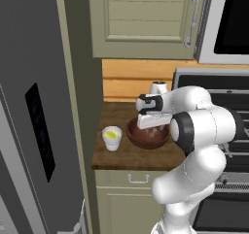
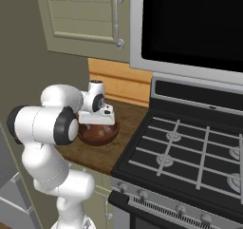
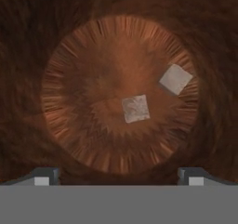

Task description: Grab a lemon wedge from the fridge and one ice cube from the ice bowl, and put them in the glass of lemonade.

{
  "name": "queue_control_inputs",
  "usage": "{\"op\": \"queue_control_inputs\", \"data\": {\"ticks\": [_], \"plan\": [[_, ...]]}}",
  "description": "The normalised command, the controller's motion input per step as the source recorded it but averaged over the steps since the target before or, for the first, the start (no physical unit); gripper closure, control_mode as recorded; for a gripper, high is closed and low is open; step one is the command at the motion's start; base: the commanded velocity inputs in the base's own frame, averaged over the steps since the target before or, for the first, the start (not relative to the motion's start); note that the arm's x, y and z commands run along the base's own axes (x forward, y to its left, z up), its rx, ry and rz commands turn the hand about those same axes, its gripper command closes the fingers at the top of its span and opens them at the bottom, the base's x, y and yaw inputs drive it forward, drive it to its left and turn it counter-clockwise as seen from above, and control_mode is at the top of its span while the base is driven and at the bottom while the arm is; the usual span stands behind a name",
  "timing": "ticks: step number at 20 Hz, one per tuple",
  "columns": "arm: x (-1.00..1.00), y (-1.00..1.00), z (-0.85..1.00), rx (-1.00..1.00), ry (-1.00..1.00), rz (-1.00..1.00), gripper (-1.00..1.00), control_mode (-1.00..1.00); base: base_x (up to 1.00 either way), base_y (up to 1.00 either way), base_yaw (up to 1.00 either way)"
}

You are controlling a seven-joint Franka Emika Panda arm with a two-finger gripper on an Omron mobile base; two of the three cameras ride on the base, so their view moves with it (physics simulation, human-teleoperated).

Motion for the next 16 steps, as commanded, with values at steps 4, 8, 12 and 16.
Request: {"op": "queue_control_inputs", "data": {"ticks": [4, 8, 12, 16], "plan": [[0.34, 0.0, 0.0, 0.0, 0.0, 0.0, -1.0, -1.0, 0.0, 0.0, 0.0], [0.25, 0.0, -0.05, 0.0, 0.0, 0.0, -1.0, -1.0, 0.0, 0.0, 0.0], [0.03, 0.0, -0.29, 0.0, 0.0, 0.0, -1.0, -1.0, 0.0, 0.0, 0.0], [0.0, 0.0, -0.2, 0.0, 0.0, 0.0, -1.0, -1.0, 0.0, 0.0, 0.0]]}}
